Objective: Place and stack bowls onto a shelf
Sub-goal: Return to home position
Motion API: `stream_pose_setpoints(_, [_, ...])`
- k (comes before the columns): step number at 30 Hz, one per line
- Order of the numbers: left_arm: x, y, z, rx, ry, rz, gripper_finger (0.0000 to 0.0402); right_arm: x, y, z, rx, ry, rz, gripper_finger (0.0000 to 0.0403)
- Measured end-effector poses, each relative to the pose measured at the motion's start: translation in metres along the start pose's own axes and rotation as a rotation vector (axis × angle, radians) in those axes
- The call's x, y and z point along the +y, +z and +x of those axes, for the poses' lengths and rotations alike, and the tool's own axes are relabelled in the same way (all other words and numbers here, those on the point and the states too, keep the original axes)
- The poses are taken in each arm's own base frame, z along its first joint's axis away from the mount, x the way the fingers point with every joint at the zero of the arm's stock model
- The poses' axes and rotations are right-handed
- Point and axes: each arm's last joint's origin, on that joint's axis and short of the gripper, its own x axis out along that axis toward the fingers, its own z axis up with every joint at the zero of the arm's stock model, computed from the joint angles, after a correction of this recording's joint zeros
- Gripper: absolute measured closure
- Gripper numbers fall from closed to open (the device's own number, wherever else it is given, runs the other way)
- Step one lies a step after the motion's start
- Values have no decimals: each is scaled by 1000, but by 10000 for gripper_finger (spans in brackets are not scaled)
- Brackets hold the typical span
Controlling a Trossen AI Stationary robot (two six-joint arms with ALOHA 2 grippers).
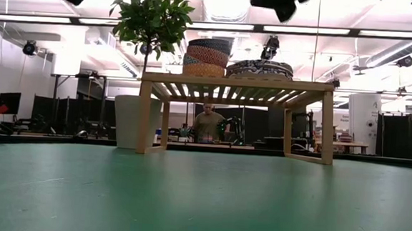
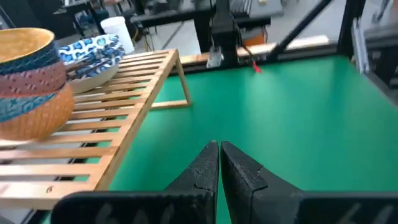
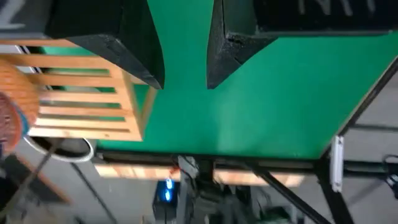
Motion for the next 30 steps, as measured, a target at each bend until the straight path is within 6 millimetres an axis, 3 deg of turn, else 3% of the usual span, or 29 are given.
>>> stream_pose_setpoints(6, [20, -24, -11, -183, 73, -134, 402, 8, -53, -5, -140, -1, -7, 294])
stream_pose_setpoints(11, [33, -43, -15, -261, 119, -149, 402, 12, -83, -15, -197, -5, -16, 294])
stream_pose_setpoints(20, [55, -73, -17, -288, 283, -234, 402, 16, -119, -33, -261, -17, -56, 300])
stream_pose_setpoints(30, [63, -82, -27, -296, 283, -261, 402, 21, -144, -55, -319, -23, -64, 326])
